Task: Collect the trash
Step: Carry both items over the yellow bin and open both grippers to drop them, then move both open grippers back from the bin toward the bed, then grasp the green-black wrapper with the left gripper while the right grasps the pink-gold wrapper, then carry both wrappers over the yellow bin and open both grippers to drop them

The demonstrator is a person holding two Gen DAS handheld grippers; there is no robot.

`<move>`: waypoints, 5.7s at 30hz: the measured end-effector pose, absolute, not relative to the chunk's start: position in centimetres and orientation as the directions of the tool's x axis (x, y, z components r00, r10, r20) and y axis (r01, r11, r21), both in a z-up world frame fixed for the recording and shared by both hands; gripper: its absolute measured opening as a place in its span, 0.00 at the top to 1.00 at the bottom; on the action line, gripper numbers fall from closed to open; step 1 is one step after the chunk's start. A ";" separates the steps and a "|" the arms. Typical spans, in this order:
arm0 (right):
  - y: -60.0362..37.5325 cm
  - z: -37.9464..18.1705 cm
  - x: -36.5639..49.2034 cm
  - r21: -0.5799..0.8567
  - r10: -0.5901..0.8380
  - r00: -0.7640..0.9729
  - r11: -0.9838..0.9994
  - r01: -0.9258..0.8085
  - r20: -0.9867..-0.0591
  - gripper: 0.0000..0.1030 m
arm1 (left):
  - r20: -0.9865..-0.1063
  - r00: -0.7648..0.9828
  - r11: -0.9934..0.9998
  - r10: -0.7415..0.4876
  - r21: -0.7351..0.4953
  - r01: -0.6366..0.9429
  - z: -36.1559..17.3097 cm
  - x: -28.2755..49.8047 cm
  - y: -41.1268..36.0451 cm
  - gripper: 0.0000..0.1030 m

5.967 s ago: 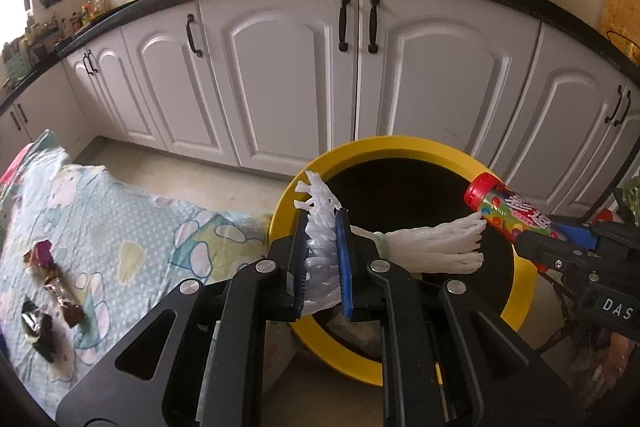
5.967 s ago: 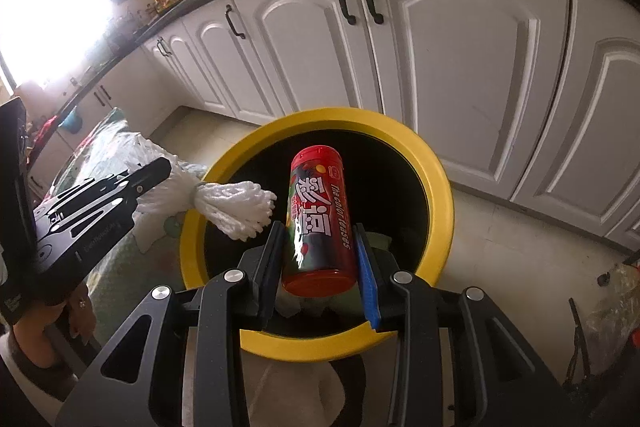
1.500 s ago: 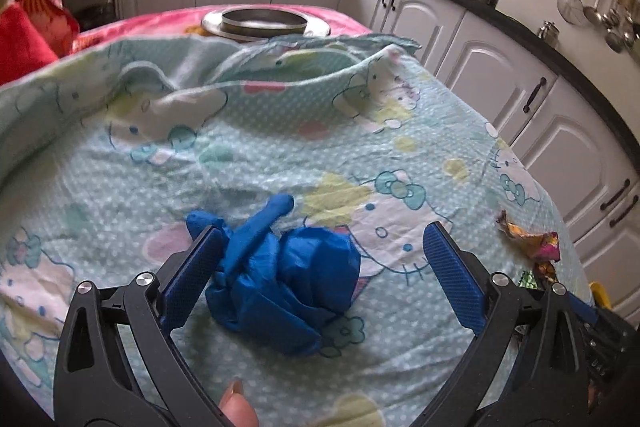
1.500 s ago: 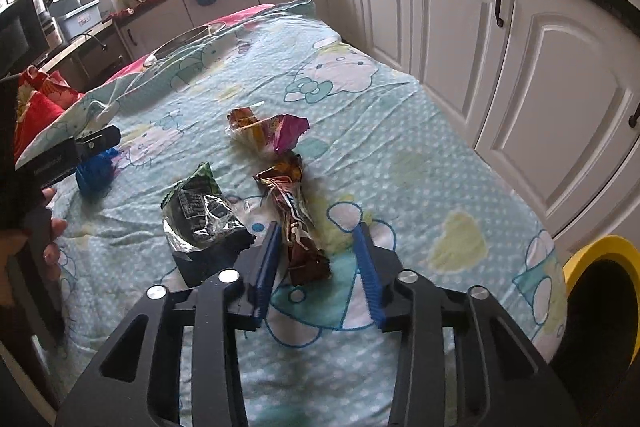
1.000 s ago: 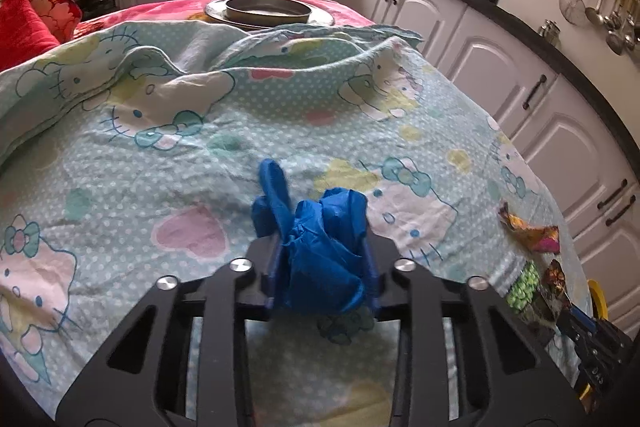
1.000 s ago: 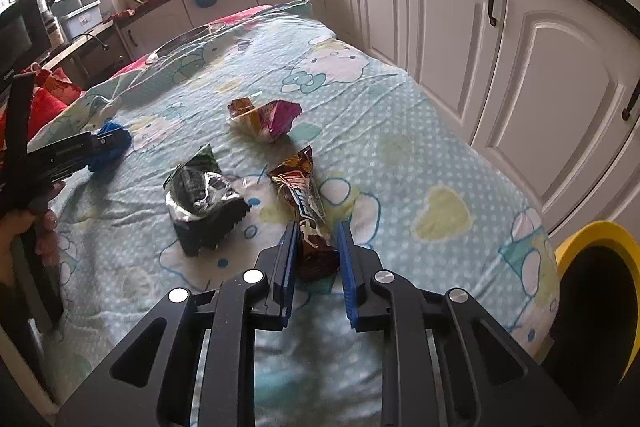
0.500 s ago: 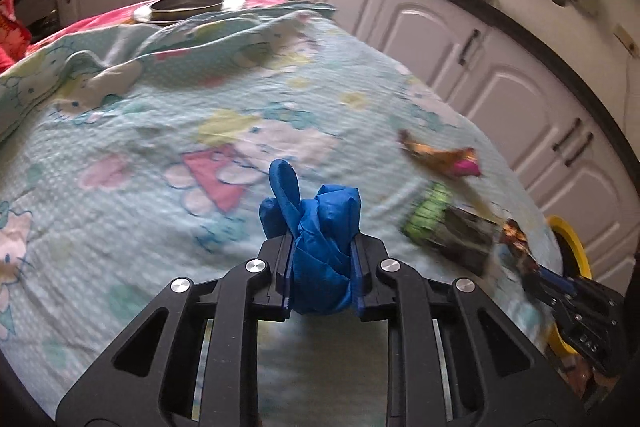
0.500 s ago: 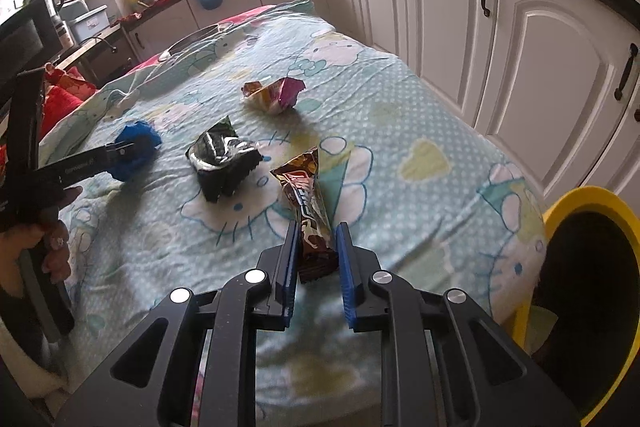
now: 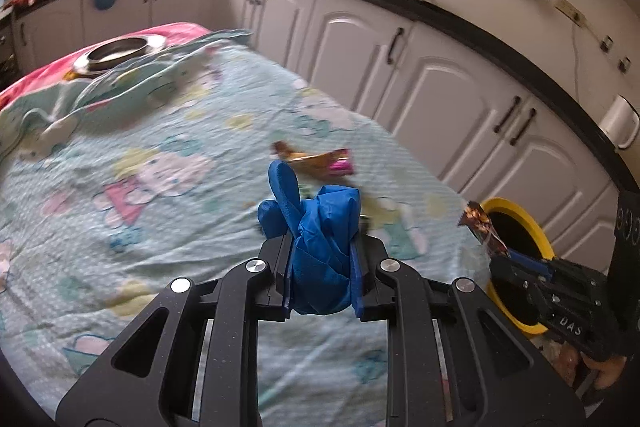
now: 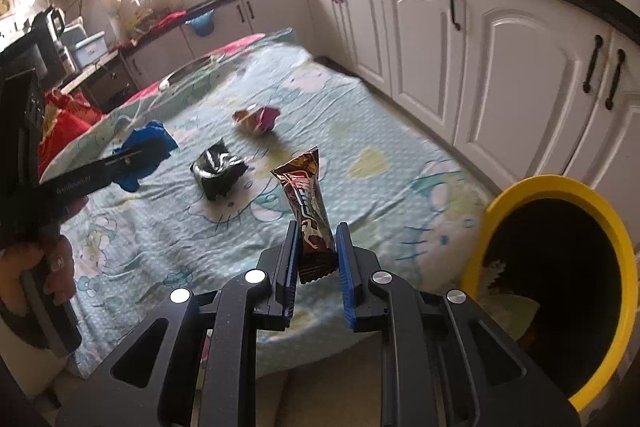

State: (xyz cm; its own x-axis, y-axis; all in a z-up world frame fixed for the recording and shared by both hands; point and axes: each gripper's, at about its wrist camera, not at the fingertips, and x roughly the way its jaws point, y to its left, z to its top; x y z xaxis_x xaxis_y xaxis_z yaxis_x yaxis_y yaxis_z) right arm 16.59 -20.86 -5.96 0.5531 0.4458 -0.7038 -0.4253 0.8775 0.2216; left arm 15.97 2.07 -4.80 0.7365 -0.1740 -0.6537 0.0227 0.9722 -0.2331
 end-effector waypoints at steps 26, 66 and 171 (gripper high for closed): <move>-33.0 -3.4 15.1 0.216 0.285 0.708 0.958 -0.188 -0.646 0.83 | -0.617 0.709 0.939 -0.341 -0.180 0.295 -2.9 17.2 -11.1 0.86; -44.5 -7.9 12.4 0.269 0.095 0.701 0.953 0.142 -0.707 0.49 | -0.690 0.592 0.899 -0.417 -0.216 0.381 -7.0 20.6 -19.9 0.11; -35.7 -1.3 15.1 0.213 0.254 0.752 0.965 -0.154 -0.609 0.88 | -0.596 0.711 0.928 -0.372 -0.221 0.300 -1.2 19.3 -12.5 0.90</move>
